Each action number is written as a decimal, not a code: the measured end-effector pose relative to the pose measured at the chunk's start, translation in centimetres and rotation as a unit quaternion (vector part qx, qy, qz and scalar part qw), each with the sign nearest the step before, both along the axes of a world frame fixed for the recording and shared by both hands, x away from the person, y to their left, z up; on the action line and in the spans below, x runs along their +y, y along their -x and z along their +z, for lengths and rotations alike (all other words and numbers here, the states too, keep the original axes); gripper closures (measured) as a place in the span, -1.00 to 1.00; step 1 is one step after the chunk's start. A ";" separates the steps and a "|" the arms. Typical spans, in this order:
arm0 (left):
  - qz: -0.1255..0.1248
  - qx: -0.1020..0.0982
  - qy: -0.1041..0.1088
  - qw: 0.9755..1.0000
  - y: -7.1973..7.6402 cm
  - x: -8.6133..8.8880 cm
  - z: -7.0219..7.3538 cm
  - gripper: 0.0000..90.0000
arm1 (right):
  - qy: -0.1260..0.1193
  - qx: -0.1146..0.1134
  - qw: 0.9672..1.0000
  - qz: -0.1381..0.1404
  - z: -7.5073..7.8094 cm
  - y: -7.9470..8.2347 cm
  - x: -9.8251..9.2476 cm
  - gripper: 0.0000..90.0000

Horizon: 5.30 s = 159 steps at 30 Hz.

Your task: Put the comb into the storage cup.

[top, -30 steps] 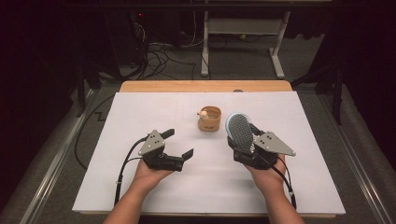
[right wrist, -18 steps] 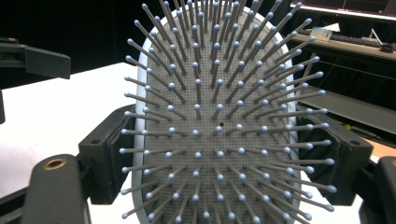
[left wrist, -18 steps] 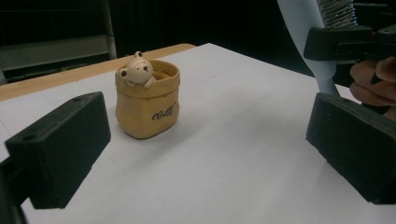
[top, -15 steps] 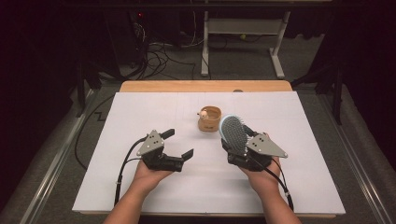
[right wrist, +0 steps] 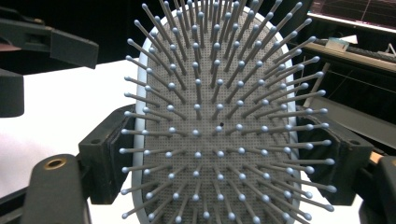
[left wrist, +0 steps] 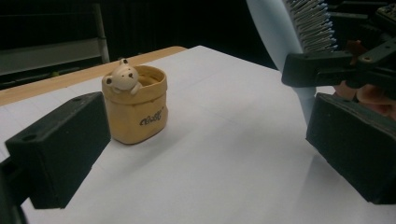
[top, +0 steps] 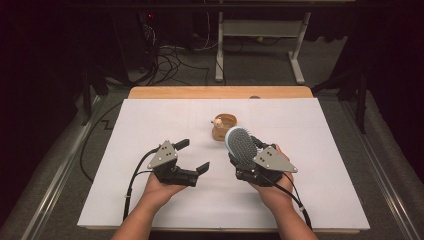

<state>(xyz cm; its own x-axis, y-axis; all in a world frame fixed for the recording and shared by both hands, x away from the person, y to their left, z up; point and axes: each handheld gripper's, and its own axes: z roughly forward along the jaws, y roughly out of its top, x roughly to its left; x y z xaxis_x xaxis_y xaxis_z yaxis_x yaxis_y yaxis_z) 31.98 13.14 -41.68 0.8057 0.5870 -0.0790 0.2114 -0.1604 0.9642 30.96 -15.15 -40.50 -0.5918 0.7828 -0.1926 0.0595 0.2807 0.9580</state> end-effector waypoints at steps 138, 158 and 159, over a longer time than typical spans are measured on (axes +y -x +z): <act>-0.067 0.052 0.072 0.994 0.3 -1.1 0.7 -0.17 | 0.063 -0.028 0.995 0.069 -2.0 2.2 6.1 -0.54; -0.068 0.051 0.083 0.993 0.4 -0.6 1.0 0.04 | 0.071 -0.037 0.994 0.068 -1.7 2.4 6.2 -0.54; -0.067 0.051 0.085 0.993 0.4 -0.6 1.1 0.05 | 0.073 -0.038 0.994 0.067 -1.7 2.4 6.2 -0.54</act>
<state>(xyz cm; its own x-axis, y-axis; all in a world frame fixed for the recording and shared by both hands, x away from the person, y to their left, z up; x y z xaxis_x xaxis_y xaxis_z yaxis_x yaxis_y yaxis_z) 31.59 12.55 -40.60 0.8584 0.4458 -0.2538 0.2978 -0.0302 0.9541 28.52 -8.92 -42.16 -0.6686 0.6583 -0.3457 -0.0586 0.4169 0.9071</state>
